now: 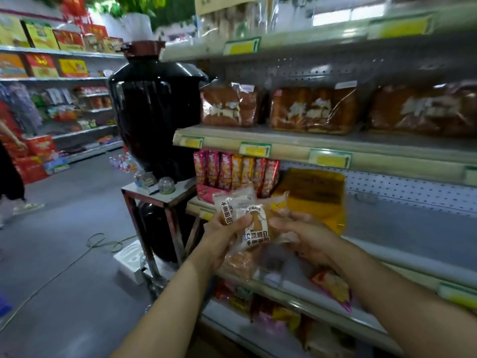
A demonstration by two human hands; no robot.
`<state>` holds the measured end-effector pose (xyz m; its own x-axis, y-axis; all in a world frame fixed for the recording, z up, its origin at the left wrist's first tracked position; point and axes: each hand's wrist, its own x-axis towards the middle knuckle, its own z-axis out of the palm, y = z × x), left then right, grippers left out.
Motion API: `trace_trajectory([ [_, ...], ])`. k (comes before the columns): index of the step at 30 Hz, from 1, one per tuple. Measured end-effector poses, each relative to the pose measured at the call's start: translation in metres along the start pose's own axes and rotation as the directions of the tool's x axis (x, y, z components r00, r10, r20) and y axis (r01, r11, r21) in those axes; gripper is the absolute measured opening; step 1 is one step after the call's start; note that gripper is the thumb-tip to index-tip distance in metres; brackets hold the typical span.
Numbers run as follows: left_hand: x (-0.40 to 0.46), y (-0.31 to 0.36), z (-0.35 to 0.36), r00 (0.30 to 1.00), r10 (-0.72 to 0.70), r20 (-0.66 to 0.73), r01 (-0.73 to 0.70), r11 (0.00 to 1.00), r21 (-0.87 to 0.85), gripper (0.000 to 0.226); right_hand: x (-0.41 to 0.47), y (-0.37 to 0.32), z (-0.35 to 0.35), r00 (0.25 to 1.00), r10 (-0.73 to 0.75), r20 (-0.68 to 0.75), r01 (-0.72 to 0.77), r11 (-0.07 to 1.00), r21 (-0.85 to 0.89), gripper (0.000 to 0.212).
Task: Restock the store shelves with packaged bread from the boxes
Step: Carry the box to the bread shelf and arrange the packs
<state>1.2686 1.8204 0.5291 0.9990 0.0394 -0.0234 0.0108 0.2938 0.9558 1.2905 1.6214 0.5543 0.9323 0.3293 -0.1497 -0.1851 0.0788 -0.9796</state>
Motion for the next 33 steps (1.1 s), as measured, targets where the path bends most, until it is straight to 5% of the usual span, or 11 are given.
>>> trace_trajectory([
  [4, 0.012, 0.011, 0.039, 0.997, 0.018, 0.077, -0.023, 0.998, 0.056, 0.086, -0.016, -0.02, -0.031, 0.996, -0.079, -0.049, 0.076, 0.996, -0.056, 0.023],
  [9, 0.023, 0.014, 0.126, 0.981, 0.059, 0.184, -0.078, 0.992, 0.102, 0.065, -0.052, -0.049, -0.103, 0.975, -0.149, -0.163, 0.132, 0.985, -0.108, 0.033],
  [12, 0.027, 0.012, 0.188, 0.961, 0.071, 0.268, -0.116, 0.981, 0.155, 0.085, -0.085, -0.071, -0.157, 0.967, -0.184, -0.174, 0.153, 0.972, -0.177, 0.021],
  [15, 0.022, 0.011, 0.25, 0.938, 0.071, 0.34, -0.13, 0.98, 0.153, 0.094, -0.117, -0.089, -0.209, 0.953, -0.21, -0.219, 0.163, 0.963, -0.214, 0.031],
  [22, 0.004, 0.01, 0.382, 0.904, 0.114, 0.412, -0.216, 0.954, 0.21, 0.065, -0.186, -0.126, -0.313, 0.915, -0.29, -0.281, 0.227, 0.944, -0.238, 0.04],
  [29, -0.003, -0.007, 0.475, 0.93, 0.094, 0.356, -0.118, 0.992, 0.046, 0.071, -0.228, -0.154, -0.402, 0.805, -0.416, -0.422, 0.312, 0.903, -0.296, 0.083],
  [33, 0.002, -0.016, 0.5, 0.974, 0.106, 0.199, -0.102, 0.994, -0.029, 0.041, -0.248, -0.174, -0.439, 0.678, -0.534, -0.505, 0.385, 0.843, -0.375, 0.044],
])
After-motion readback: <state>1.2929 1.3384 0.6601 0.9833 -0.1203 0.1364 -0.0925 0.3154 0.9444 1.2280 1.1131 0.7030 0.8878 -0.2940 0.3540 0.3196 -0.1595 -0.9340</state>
